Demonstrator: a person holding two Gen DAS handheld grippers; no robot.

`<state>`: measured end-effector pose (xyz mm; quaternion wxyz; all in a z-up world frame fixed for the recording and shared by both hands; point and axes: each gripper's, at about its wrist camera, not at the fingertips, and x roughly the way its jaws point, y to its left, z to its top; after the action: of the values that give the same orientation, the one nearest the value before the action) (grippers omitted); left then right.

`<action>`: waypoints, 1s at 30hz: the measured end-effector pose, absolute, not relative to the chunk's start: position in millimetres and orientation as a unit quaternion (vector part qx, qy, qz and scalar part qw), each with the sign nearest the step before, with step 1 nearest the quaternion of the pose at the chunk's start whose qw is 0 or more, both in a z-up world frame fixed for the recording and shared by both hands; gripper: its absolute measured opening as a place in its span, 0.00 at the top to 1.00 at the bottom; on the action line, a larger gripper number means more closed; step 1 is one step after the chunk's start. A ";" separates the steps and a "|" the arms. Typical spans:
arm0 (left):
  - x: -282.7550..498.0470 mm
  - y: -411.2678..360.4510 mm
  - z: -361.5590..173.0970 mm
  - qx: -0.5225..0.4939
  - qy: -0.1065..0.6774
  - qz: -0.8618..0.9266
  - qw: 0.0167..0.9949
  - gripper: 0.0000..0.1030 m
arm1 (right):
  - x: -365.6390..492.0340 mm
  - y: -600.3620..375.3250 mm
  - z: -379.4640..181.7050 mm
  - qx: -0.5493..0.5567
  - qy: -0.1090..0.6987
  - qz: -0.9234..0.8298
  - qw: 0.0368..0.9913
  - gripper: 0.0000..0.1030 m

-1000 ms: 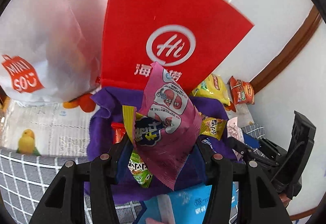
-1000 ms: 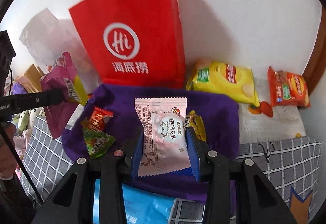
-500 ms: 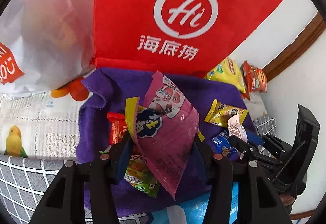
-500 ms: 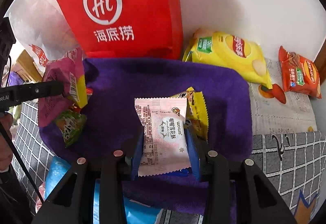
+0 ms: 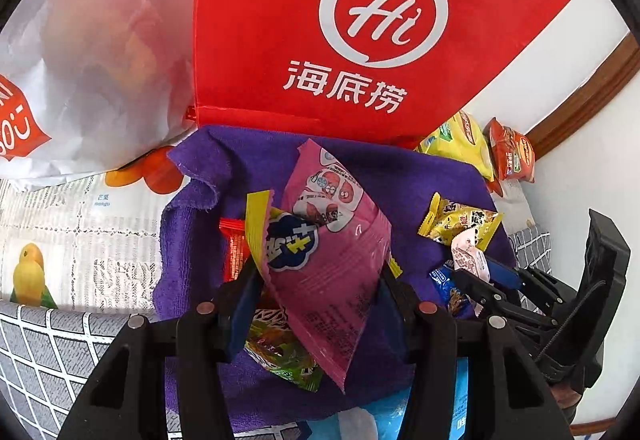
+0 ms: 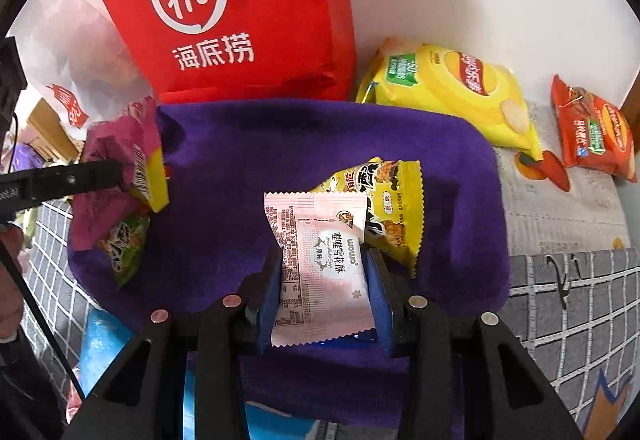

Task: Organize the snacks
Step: 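Carry the pink bag and pastry packet with both tools over the purple towel, then open both tools to drop the pink bag and pastry packet onto the towel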

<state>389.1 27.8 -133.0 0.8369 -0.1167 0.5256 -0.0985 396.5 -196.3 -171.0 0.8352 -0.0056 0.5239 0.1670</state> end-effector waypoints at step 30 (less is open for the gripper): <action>362.3 29.5 -74.7 -0.091 0.458 -0.116 0.877 0.25 | 380.3 -205.4 -112.0 0.017 0.475 0.151 0.867 0.31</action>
<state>362.3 29.5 -74.7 0.8769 -0.0912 0.4576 -0.1156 380.3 -205.4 -112.0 0.8667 0.0171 0.4750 0.1514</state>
